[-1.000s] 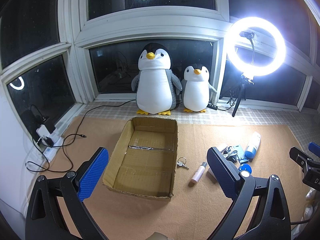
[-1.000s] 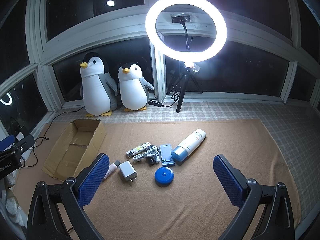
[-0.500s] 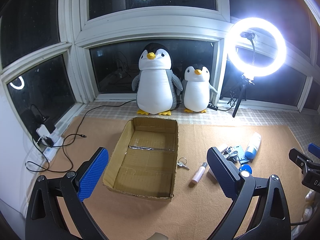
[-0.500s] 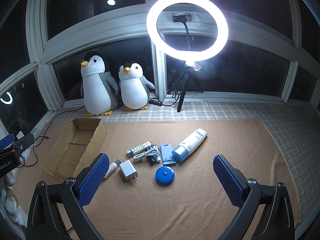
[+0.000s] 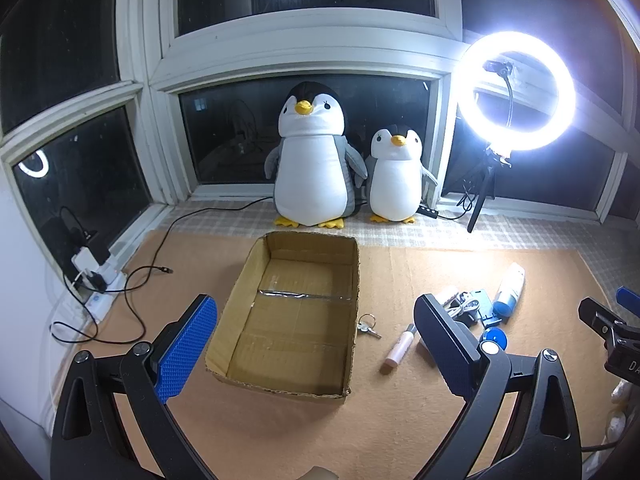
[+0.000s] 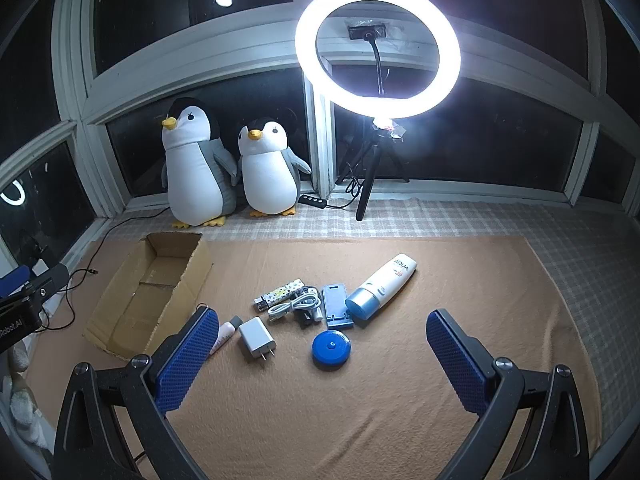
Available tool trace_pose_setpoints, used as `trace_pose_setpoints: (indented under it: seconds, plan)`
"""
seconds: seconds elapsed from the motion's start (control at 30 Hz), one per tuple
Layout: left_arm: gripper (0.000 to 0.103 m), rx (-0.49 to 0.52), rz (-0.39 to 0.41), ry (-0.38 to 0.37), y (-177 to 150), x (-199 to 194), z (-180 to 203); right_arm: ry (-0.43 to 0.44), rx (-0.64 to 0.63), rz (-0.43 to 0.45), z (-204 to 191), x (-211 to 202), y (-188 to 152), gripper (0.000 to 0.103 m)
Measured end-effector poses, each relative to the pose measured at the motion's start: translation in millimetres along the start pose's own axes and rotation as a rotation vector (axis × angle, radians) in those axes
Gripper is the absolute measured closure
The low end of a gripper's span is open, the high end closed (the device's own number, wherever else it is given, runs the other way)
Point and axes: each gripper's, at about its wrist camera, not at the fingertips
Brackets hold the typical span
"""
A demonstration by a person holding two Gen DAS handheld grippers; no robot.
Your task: Organize rigid objects
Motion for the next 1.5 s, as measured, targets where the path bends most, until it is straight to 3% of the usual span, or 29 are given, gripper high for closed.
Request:
trace_pose_setpoints:
  seconds: [0.43,0.93,1.37,1.5]
  plan:
    - [0.004,0.005,-0.034,0.028,-8,23,-4,-0.005,0.012,-0.027,8,13,2,0.0]
    - [0.005,-0.079,-0.231,0.153,-41,121,-60,-0.026,0.031,-0.058,30,35,-5,0.0]
    - [0.018,-0.085,-0.344,0.183,-64,173,-67,-0.056,0.077,-0.097,63,50,-16,0.0]
    - [0.028,-0.076,-0.367,0.179,-69,183,-66,-0.068,0.094,-0.111,78,57,-19,0.001]
Point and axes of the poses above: each gripper's, at about its wrist camera, not at the fingertips, and x roughly the way its jaws point, z to its right, y to its top, and after that the axes turned 13 degrees about y, right-handed
